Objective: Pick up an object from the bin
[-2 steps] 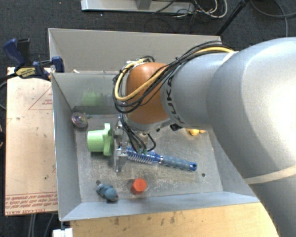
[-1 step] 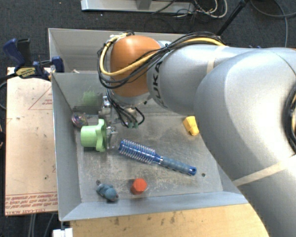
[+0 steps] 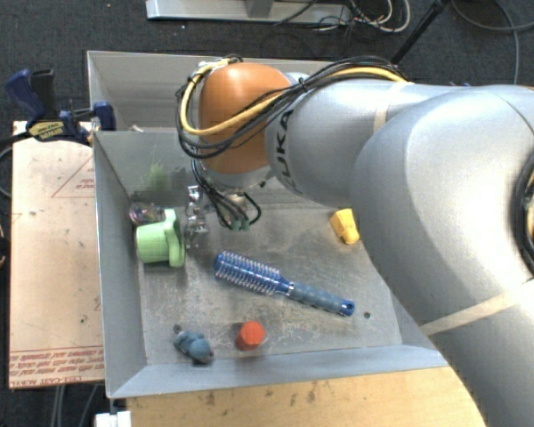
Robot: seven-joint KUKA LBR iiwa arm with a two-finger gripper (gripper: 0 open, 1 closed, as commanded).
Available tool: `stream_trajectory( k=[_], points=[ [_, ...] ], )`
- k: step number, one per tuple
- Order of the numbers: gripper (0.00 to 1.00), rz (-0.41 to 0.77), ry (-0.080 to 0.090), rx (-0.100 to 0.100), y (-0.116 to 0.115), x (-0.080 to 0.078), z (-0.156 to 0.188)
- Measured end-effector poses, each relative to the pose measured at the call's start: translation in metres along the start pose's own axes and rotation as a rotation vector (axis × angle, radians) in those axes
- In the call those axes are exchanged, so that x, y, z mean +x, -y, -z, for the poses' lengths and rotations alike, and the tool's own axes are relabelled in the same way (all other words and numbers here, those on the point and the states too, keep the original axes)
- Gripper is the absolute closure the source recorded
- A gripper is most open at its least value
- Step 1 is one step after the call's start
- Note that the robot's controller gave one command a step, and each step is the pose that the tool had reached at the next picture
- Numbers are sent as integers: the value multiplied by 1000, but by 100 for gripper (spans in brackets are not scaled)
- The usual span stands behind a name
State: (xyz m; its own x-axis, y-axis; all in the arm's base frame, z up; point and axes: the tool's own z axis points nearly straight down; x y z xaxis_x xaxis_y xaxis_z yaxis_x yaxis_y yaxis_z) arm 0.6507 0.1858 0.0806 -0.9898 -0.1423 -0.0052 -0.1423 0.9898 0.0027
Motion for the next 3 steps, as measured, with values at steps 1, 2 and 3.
stream_trajectory(
  k=[1, 2, 3],
  points=[
    [0, 0, -2, 1, 0, 1, -1],
    [0, -47, 1, 18, -44, 73, -4],
    [100, -46, 4, 19, -44, 73, -3]
  ],
)
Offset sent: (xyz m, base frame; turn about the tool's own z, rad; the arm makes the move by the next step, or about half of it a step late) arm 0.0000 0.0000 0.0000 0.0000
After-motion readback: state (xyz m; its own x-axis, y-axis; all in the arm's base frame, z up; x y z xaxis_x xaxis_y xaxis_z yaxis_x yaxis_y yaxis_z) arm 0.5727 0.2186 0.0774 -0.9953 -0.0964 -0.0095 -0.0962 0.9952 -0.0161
